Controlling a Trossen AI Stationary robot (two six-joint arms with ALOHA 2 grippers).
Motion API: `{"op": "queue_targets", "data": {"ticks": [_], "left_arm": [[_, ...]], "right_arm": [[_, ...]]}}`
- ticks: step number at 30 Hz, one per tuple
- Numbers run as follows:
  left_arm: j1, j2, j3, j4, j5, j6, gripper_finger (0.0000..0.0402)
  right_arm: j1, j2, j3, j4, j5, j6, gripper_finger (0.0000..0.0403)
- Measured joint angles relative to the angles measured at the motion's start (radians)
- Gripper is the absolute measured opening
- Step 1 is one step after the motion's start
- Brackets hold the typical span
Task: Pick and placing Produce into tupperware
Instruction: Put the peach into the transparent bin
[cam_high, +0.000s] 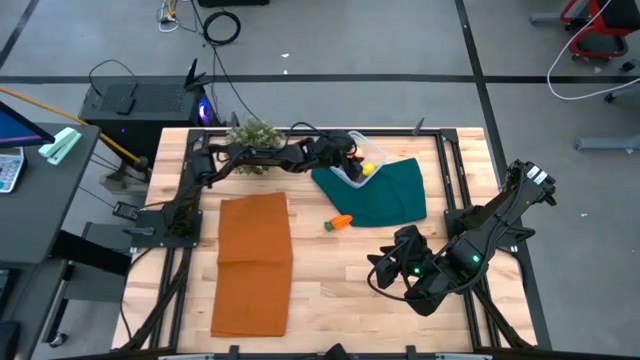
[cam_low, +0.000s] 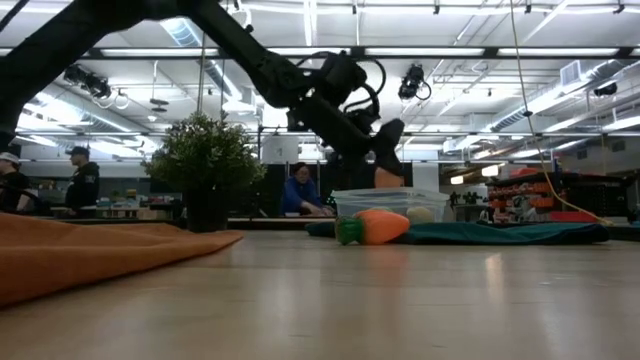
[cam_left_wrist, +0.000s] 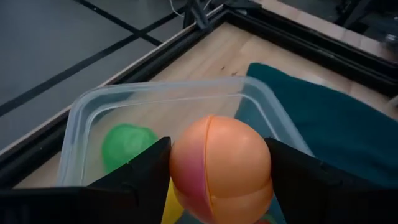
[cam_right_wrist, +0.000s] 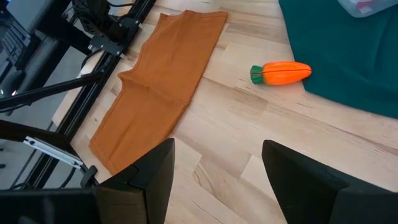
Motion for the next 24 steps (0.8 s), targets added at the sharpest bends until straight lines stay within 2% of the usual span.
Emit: {"op": "queue_targets", "data": {"ticks": [10, 24], "left_arm": [[-0.004, 0.009, 0.000, 0.018, 0.000, 0.030, 0.0241], [-0.038, 0.009, 0.000, -0.082, -0.057, 0.021, 0.0241]], "right_arm": [[0.000, 0.000, 0.000, 0.001, 0.000, 0.002, 0.0208], [0.000, 0.000, 0.000, 0.001, 0.000, -0.002, 0.0208]]}}
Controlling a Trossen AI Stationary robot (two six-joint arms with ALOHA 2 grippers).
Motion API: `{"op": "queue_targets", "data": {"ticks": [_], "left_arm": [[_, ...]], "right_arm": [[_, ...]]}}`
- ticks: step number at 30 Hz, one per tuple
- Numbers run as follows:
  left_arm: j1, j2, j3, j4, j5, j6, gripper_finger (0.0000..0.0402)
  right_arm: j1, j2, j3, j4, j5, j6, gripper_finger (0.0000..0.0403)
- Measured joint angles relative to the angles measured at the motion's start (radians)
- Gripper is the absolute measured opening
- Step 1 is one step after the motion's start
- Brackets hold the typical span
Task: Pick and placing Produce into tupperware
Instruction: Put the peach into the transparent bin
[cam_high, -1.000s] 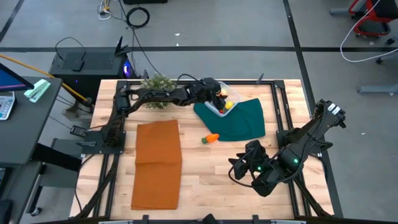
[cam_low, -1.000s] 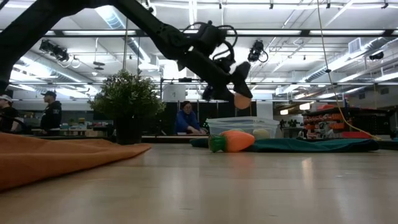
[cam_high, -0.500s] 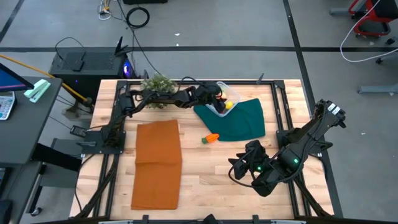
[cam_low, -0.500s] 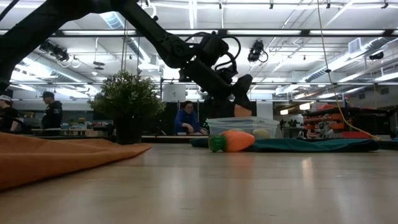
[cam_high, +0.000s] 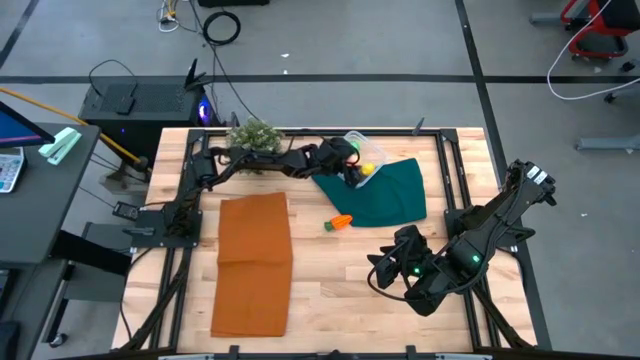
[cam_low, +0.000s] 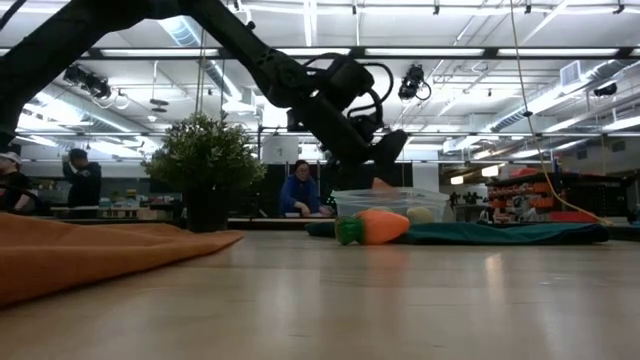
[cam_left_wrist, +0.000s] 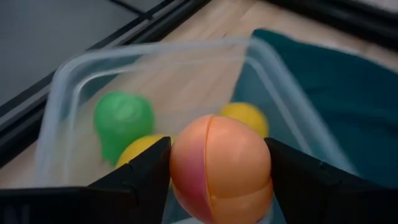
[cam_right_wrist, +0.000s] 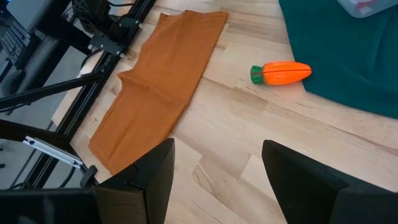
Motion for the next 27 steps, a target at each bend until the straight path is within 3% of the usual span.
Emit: {"op": "queue_targets", "data": {"ticks": [19, 27], "left_arm": [[0.010, -0.001, -0.028, -0.059, -0.020, -0.017, 0.0246], [0.006, -0.001, -0.029, -0.053, -0.015, -0.021, 0.0287]], "right_arm": [[0.000, 0.000, 0.000, 0.000, 0.000, -0.001, 0.0208], [0.000, 0.000, 0.000, 0.000, 0.000, -0.001, 0.0208]]}}
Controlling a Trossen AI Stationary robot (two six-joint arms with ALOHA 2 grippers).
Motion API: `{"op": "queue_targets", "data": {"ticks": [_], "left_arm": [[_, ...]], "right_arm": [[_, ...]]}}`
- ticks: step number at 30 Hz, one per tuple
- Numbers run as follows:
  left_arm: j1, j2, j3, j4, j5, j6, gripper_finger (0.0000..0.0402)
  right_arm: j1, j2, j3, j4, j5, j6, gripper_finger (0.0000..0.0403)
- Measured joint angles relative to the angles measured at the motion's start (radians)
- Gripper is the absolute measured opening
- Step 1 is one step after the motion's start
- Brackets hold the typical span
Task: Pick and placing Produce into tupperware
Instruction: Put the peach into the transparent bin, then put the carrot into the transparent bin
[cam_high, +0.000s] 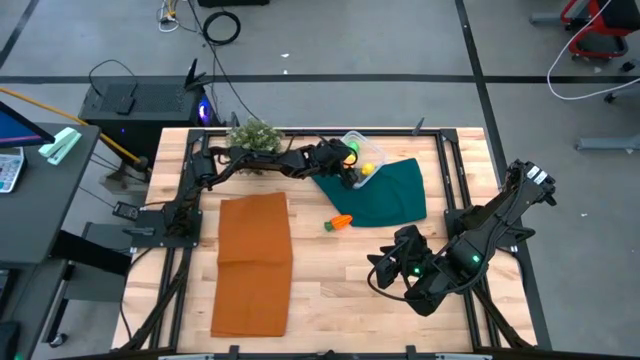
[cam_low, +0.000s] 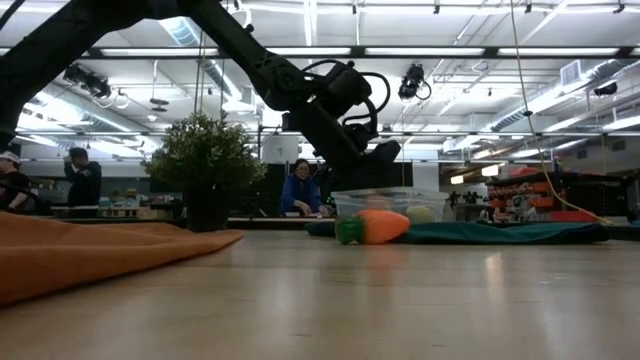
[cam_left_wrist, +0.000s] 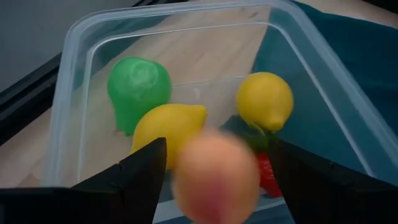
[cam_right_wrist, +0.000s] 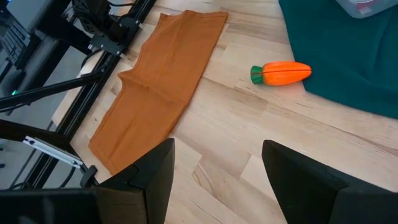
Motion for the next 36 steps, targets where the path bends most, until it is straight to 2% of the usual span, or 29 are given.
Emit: {"op": "queue_targets", "data": {"ticks": [6, 15, 23, 29, 33, 36], "left_arm": [[-0.001, 0.000, 0.000, 0.013, 0.000, -0.011, 0.0301], [0.000, -0.018, 0.000, 0.045, 0.012, -0.022, 0.0293], [0.022, -0.112, 0.001, 0.032, 0.208, -0.046, 0.0293], [-0.012, -0.226, 0.002, -0.174, 0.266, -0.011, 0.0293], [-0.069, -0.279, 0.002, -0.368, 0.269, 0.004, 0.0293], [-0.120, -0.293, 0.001, -0.453, 0.269, -0.020, 0.0293]], "right_arm": [[0.000, 0.000, 0.000, 0.000, 0.000, 0.000, 0.0208], [0.000, 0.000, 0.000, 0.000, 0.000, -0.003, 0.0208], [0.000, 0.000, 0.000, -0.004, 0.000, -0.011, 0.0208], [0.002, 0.000, 0.000, -0.002, 0.000, -0.026, 0.0208], [0.003, 0.000, 0.000, -0.005, 0.000, -0.035, 0.0208], [0.003, 0.000, 0.000, -0.009, 0.000, -0.046, 0.0208]]}}
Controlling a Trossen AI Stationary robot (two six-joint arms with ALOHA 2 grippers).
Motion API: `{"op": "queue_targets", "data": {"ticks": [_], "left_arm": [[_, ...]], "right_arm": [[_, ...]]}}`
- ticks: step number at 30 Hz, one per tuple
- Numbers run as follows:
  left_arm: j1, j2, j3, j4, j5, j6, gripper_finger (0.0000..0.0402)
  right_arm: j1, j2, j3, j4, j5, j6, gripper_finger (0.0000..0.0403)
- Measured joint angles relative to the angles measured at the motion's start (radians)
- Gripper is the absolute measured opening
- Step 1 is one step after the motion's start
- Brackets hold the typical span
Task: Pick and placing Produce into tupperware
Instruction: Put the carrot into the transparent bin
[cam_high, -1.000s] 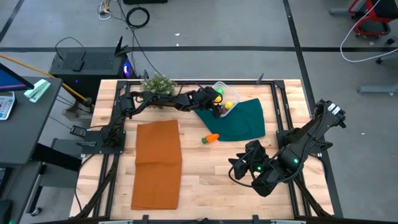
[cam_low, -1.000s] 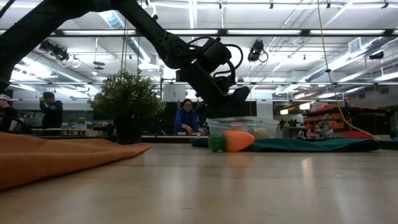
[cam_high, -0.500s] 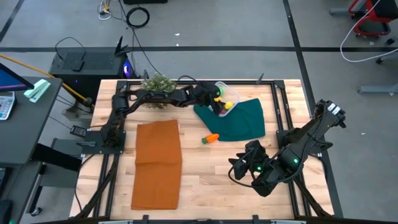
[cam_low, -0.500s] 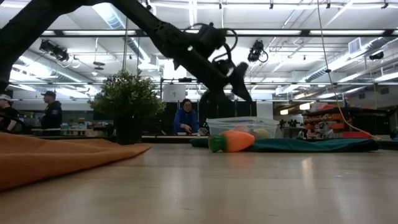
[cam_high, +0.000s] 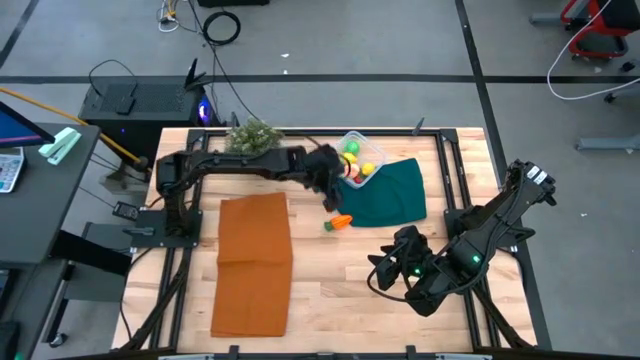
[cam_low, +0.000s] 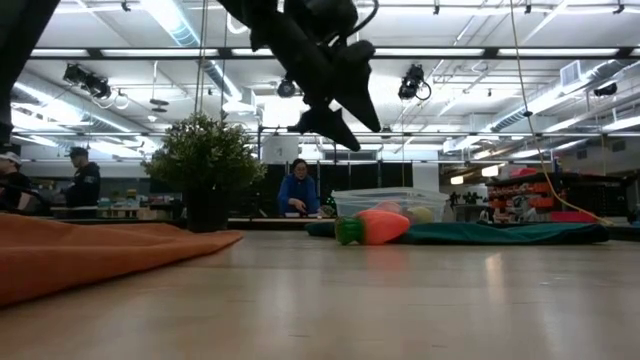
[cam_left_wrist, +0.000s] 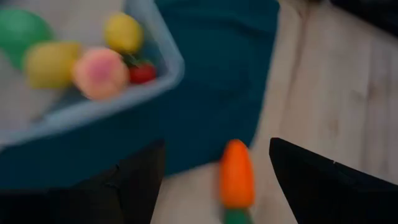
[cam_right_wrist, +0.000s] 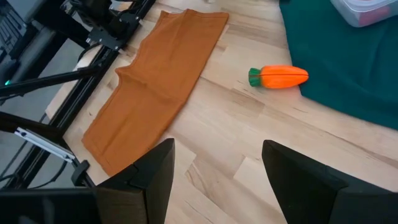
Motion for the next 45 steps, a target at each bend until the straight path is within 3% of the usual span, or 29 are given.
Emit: {"op": "queue_targets", "data": {"ticks": [12, 17, 22, 28, 36, 45], "left_arm": [[-0.152, 0.010, 0.000, -0.010, -0.006, -0.054, 0.0293], [-0.167, -0.016, -0.001, -0.128, -0.013, -0.054, 0.0293], [-0.155, -0.146, -0.001, -0.241, -0.131, 0.003, 0.0286], [-0.125, -0.369, -0.001, -0.265, -0.220, 0.045, 0.0258], [-0.122, -0.653, 0.000, -0.302, -0.349, 0.043, 0.0229], [-0.166, -0.796, 0.001, -0.407, -0.447, 0.016, 0.0227]], "right_arm": [[0.000, 0.000, 0.000, -0.002, 0.000, -0.015, 0.0208], [-0.028, 0.000, 0.000, 0.006, -0.023, -0.062, 0.0208], [-0.140, 0.000, 0.000, 0.023, -0.222, -0.281, 0.0208], [-0.303, 0.000, 0.000, 0.089, -0.312, -0.525, 0.0208], [-0.537, 0.000, 0.000, 0.188, -0.522, -0.824, 0.0208], [-0.761, 0.083, 0.000, 0.205, -0.865, -1.168, 0.0208]]}}
